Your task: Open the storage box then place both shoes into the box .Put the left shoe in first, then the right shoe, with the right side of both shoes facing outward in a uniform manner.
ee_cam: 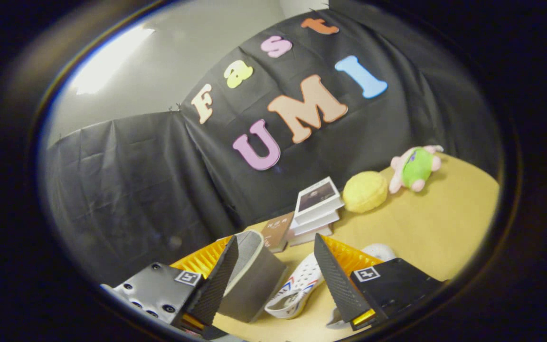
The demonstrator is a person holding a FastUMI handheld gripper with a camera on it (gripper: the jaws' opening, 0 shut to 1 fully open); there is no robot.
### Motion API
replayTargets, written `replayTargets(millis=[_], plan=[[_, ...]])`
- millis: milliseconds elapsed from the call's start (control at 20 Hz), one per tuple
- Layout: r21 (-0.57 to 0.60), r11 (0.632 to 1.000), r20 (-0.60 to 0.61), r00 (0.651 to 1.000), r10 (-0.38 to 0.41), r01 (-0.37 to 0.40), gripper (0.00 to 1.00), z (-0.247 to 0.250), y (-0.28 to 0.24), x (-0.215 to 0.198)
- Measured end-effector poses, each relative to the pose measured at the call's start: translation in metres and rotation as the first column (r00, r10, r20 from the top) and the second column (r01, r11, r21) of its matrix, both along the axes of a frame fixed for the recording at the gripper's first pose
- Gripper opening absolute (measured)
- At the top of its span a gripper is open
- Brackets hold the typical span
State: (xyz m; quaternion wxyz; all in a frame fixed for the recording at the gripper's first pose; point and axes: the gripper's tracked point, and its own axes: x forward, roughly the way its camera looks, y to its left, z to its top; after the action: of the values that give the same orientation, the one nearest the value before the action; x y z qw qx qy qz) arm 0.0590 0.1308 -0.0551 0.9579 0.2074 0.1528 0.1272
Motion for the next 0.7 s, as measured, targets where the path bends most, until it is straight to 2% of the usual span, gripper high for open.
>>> replayTargets(millis=[150, 350, 450, 600, 700], plan=[[0.151, 0.983, -0.150, 0.981, 0.123, -0.100, 1.00, -0.040, 0.045, 0.005], [0.312, 0.936, -0.298, 0.919, 0.258, -0.161, 1.00, -0.089, 0.096, 0.002], [0.371, 0.914, -0.331, 0.896, 0.295, -0.164, 1.00, -0.100, 0.108, 0.001], [0.454, 0.877, -0.331, 0.884, 0.331, -0.158, 1.00, -0.105, 0.124, 0.004], [0.541, 0.824, -0.310, 0.871, 0.381, -0.168, 1.00, -0.098, 0.137, 0.003]])
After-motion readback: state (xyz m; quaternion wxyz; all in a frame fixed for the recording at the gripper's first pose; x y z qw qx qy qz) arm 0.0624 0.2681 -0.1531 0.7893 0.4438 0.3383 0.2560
